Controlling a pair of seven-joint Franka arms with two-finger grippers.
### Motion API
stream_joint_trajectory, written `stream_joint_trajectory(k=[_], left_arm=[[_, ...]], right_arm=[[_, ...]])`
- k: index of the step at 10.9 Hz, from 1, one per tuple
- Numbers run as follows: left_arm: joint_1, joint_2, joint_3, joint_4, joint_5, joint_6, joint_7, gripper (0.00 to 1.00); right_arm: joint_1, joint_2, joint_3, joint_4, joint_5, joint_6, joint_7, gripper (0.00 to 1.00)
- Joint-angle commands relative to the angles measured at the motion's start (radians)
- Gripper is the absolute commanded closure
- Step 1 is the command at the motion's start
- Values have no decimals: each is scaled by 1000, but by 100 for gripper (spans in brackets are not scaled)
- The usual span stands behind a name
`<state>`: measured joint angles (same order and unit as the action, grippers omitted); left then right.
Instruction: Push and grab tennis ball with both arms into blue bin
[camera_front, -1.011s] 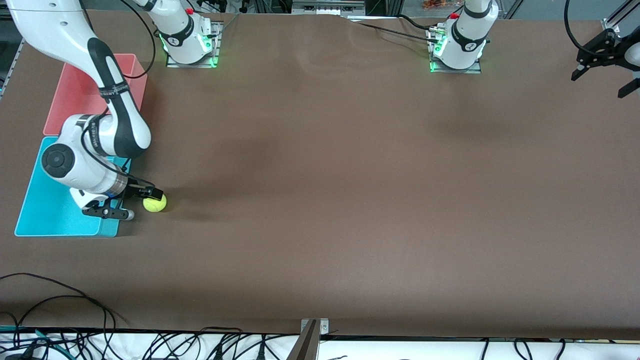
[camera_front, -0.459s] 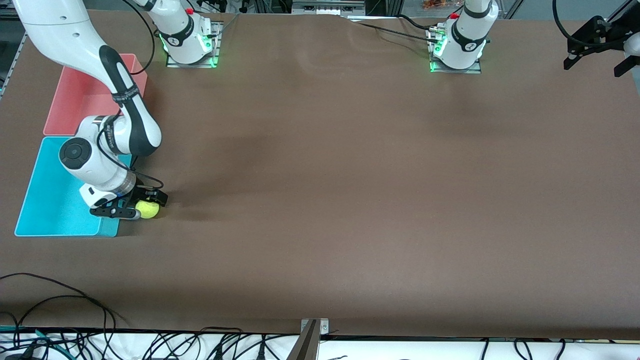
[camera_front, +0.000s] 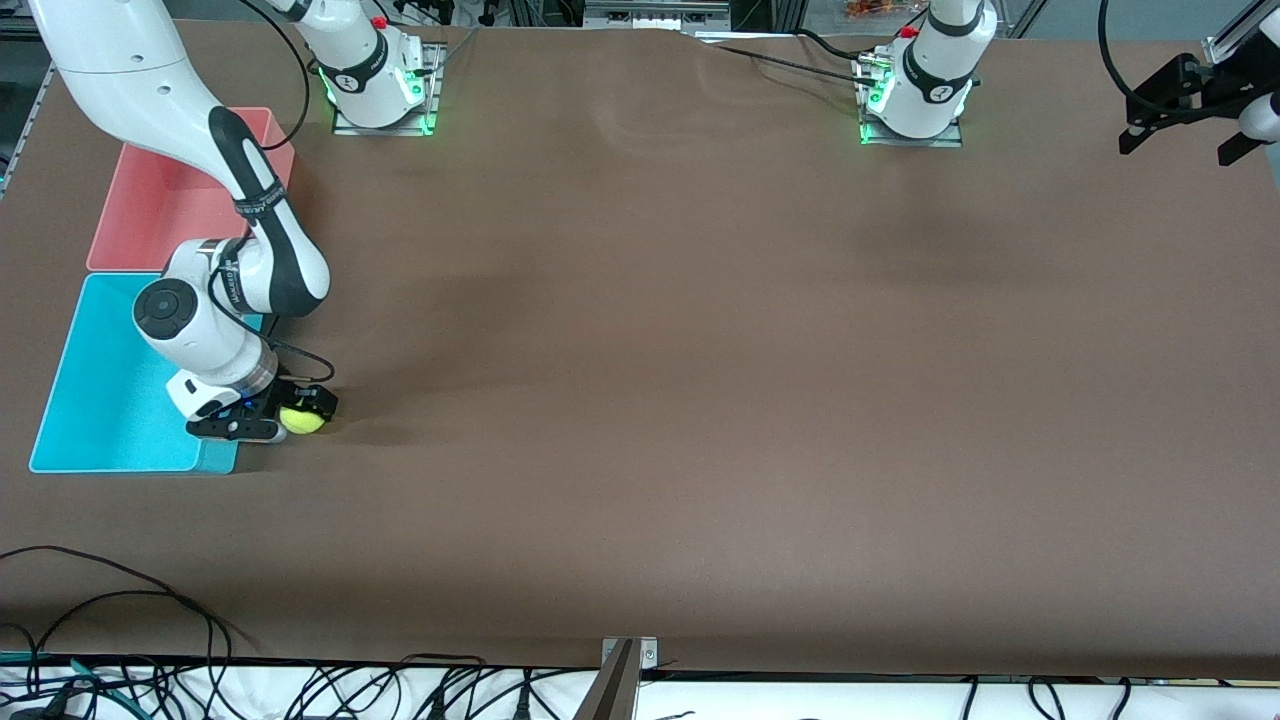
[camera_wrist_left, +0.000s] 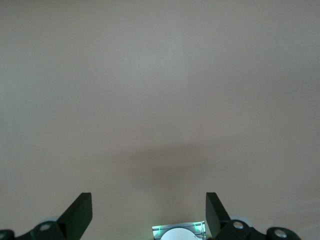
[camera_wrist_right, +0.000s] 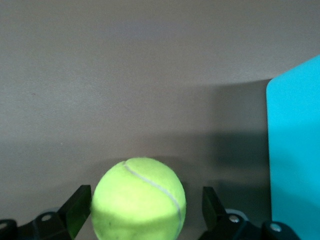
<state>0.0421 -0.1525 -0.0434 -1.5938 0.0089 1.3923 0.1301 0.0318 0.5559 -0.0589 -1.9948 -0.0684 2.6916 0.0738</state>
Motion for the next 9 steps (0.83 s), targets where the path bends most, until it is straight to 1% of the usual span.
stream_joint_trajectory(k=[1, 2, 3, 5, 7, 9], left_arm=[[1, 85, -1, 104, 19, -53, -12, 0], [2, 105, -1, 132, 5, -64, -12, 0], [7, 106, 0, 133, -30, -64, -14, 0], [9, 108, 2, 132, -38, -64, -15, 0], [9, 109, 2, 132, -38, -84, -15, 0], [4, 110, 2, 130, -38, -88, -15, 0]], right_arm=[[-4, 6, -2, -10, -22, 33, -2, 71], [-4, 6, -2, -10, -22, 31, 0, 77], [-6, 6, -2, -10, -22, 31, 3, 77], [-4, -13, -2, -4, -21, 8, 4, 77], [3, -42, -1, 33, -19, -105, 11, 78], [7, -80, 2, 114, -21, -301, 15, 78]])
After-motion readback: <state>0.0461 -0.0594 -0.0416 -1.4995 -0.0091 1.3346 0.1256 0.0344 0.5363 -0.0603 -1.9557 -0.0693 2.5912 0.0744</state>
